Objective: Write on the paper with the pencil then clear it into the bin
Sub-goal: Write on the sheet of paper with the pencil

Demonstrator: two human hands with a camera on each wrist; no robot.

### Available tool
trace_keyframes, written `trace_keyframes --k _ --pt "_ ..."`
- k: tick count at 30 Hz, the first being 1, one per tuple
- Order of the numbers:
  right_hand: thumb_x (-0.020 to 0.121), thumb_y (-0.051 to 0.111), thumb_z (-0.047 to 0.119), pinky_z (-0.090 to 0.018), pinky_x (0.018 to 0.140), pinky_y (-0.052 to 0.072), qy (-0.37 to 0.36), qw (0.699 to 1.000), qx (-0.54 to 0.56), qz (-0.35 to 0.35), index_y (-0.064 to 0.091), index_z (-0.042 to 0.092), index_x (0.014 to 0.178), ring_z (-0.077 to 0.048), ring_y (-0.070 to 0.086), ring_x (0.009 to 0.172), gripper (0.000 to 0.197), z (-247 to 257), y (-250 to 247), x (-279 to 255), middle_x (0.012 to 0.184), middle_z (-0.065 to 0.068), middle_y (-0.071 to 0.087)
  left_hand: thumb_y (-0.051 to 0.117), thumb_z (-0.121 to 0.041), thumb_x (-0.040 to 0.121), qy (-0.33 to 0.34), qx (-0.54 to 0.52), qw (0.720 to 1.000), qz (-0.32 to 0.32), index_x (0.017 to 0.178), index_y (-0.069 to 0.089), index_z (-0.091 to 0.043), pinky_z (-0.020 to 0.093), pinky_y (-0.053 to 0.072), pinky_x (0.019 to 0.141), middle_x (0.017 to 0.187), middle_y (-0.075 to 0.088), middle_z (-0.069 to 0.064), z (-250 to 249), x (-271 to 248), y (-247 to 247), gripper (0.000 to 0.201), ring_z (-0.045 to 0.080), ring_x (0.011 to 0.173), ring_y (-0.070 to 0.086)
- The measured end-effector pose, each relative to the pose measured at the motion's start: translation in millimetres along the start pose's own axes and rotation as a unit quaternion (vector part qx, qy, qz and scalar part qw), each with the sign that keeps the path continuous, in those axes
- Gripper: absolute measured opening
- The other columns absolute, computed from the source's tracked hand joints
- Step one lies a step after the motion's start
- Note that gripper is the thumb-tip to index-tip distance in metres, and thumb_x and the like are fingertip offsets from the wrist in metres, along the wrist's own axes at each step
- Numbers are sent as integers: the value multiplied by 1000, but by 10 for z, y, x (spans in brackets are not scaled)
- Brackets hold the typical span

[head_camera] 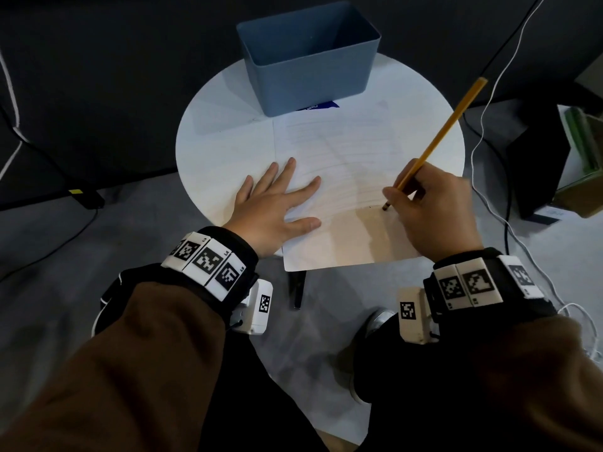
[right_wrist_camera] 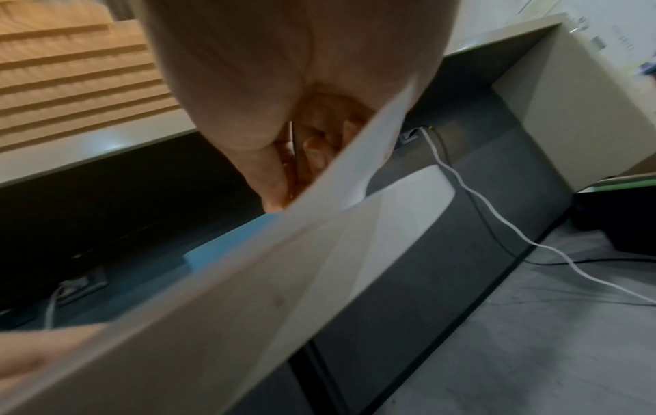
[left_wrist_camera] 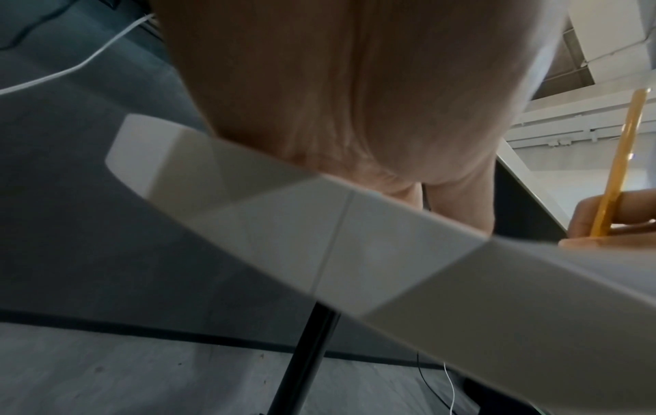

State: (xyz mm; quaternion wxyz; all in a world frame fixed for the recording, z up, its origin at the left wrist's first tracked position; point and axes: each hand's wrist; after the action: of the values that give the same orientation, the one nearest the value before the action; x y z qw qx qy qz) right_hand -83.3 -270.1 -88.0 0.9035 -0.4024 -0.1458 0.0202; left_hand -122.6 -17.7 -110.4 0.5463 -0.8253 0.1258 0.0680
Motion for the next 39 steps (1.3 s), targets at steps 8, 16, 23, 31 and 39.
trace_keyframes --k 8,16,23,31,39 --pt "91 74 22 -25 64 50 -17 1000 15 5 63 18 81 -4 59 62 15 80 51 -30 69 17 63 41 -68 94 2 -5 1000 0 150 8 -60 40 -14 121 163 -20 -16 -3 -2 2 65 5 149 -21" --pt "91 73 23 -40 70 57 13 1000 -12 -13 65 19 82 -9 61 67 13 -20 -38 -10 72 15 64 41 -66 95 0 3 1000 4 151 8 -59 41 -14 121 163 -20 -16 -18 -7 -12 65 6 149 -22" --pt "91 73 23 -23 57 40 -43 999 -2 21 60 24 77 -2 54 56 19 147 88 -125 66 14 63 39 -69 93 1 8 1000 6 151 8 -58 41 -14 121 163 -20 -15 -15 -16 -19 67 7 149 -22" --pt "89 75 21 -31 62 54 -13 999 -27 -38 64 18 77 -6 59 59 16 -11 -149 -129 65 21 60 39 -68 94 0 15 1000 5 151 6 -59 41 -14 121 163 -21 -15 -11 -9 -15 66 7 149 -22" --pt "89 74 22 -24 59 49 -26 999 -13 -16 65 17 80 -3 54 54 14 14 8 -143 64 20 58 39 -67 95 0 11 1000 7 151 7 -58 41 -14 121 164 -20 -14 -26 -25 -28 66 8 149 -22"
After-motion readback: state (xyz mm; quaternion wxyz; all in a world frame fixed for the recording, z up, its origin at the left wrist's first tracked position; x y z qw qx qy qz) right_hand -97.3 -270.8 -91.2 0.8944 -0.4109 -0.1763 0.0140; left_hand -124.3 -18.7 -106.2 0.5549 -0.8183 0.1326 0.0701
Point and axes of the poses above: each hand's wrist, its own x-axis towards the middle knuckle, its own y-axis out of the palm, z = x × y
